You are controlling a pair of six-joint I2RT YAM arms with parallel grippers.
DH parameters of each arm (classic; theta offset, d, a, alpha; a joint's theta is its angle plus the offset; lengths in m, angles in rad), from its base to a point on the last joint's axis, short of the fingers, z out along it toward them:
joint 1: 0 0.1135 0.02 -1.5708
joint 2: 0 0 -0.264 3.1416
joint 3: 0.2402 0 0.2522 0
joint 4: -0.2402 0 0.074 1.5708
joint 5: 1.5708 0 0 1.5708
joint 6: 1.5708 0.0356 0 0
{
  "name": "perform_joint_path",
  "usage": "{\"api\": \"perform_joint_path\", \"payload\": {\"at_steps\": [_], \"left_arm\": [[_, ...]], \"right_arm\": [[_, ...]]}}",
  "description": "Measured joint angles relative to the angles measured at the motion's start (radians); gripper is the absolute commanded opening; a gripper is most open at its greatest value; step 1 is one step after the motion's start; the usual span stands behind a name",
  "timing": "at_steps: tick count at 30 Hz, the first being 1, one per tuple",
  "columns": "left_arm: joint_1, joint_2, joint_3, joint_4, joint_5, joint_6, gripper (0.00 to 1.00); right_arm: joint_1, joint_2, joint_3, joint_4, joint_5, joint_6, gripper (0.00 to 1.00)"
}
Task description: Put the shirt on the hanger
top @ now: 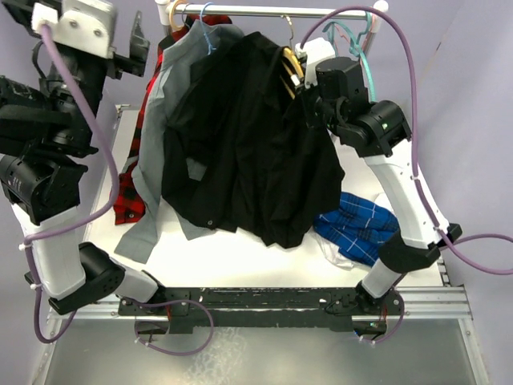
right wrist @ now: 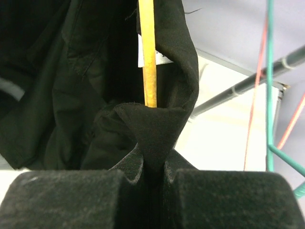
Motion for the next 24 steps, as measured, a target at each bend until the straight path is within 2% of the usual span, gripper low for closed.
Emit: {"api": "perform_joint_path", "payload": {"at_steps": [4,8,15,24], "left_arm": [[0.000,-0.027,-0.032,0.056,-0.084,-0.059,0.99],[0.000,-0.056,-0.063,0.084,-0.127,-0.114,0.99],[0.000,-0.085,-0.082,0.080,-0.141,-0.217,0.99],[0.000,-0.097,-0.083,0.052,-0.145,-0.277,0.99]], "right_arm": [[-0.002,0.053,0.083,-0.013,0.109,0.037,0.00],[-0.011,0.134,0.236,-0.033,0.189,0.060,0.00],[-0.034,0.163,0.214,0.029,0.224,0.072,0.00],[-0.045,0.291,0.249,0.140,0.195,0.071,0.00]]}}
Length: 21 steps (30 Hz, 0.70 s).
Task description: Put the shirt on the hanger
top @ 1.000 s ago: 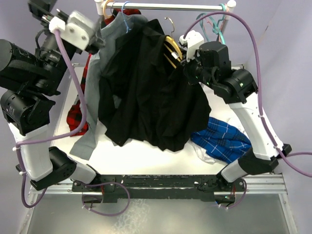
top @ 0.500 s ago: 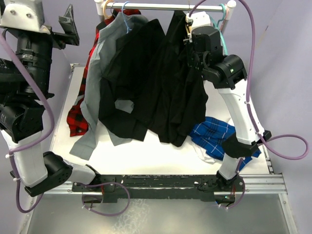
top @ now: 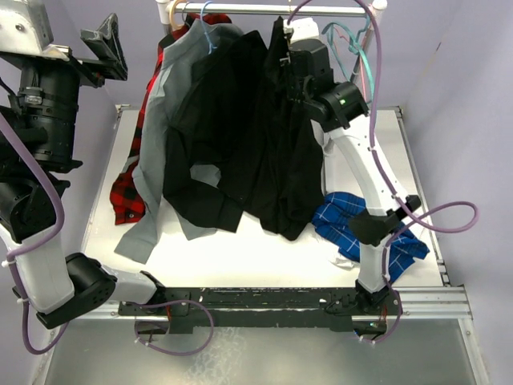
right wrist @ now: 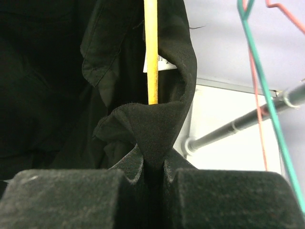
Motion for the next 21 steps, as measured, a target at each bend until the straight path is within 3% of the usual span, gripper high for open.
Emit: {"api": "perform_joint_path", "payload": {"at_steps": [7,19,20,21], "left_arm": [[0.003,0.000,-0.003,-0.022,-0.003,-0.014,0.99],[0.056,-0.002,-0.007,-0.067,-0.042,-0.042,0.99],[0.061,-0.002,-0.007,-0.069,-0.045,-0.042,0.99],[0.064,-0.002,-0.007,-0.072,-0.048,-0.042,0.99]], "right_arm": [[0.000,0.080,0.006,0.065,-0.058,0.000,0.00],[0.000,0.082,-0.051,0.148,-0.138,-0.008,0.00],[0.000,0.082,-0.059,0.155,-0.142,-0.009,0.05],[0.000,0.082,-0.066,0.166,-0.151,-0.010,0.28]]}}
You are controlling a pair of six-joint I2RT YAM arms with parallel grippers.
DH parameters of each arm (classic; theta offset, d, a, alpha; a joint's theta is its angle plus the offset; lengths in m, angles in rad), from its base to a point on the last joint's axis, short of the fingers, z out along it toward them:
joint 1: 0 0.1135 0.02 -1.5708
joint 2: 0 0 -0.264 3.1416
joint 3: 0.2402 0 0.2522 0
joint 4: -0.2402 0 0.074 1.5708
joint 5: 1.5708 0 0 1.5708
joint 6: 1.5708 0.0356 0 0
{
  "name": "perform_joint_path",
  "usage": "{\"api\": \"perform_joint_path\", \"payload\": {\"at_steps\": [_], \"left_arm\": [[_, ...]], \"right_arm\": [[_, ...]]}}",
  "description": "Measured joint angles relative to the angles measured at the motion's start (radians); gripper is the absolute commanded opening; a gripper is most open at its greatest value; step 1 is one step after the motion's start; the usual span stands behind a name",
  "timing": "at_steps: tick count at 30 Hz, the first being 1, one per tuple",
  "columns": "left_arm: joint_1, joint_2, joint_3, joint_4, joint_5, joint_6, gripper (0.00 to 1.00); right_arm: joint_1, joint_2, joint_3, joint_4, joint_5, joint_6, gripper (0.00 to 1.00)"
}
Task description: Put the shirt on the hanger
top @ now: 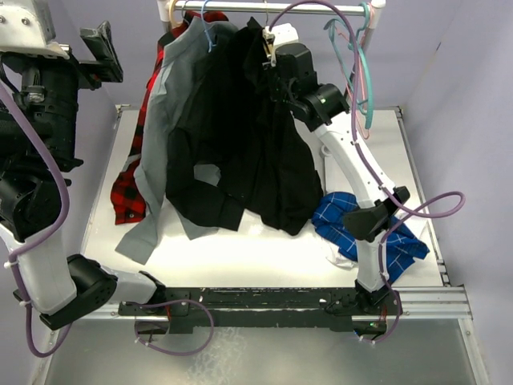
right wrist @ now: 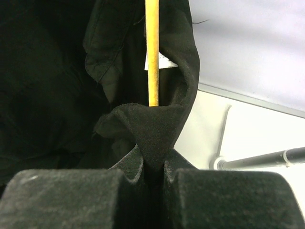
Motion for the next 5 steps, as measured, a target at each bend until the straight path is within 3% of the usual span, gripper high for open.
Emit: {"api": "perform_joint_path", "payload": {"at_steps": [2,3,5], "left_arm": [[0.010,0.000,0.000,-0.003,-0.006,-0.003,0.99],[0.013,0.001,0.000,-0.005,-0.008,-0.007,0.99],[0.024,0.002,0.001,-0.010,-0.007,-0.009,0.99]], "right_arm": [[0.000,0.000,-0.002,0.006,-0.009,-0.005,0.95],[0.000,-0.002,-0.004,0.011,-0.011,-0.002,1.00],[0.000,-0.020,-0.043,0.044,-0.015,-0.014,1.00]]}}
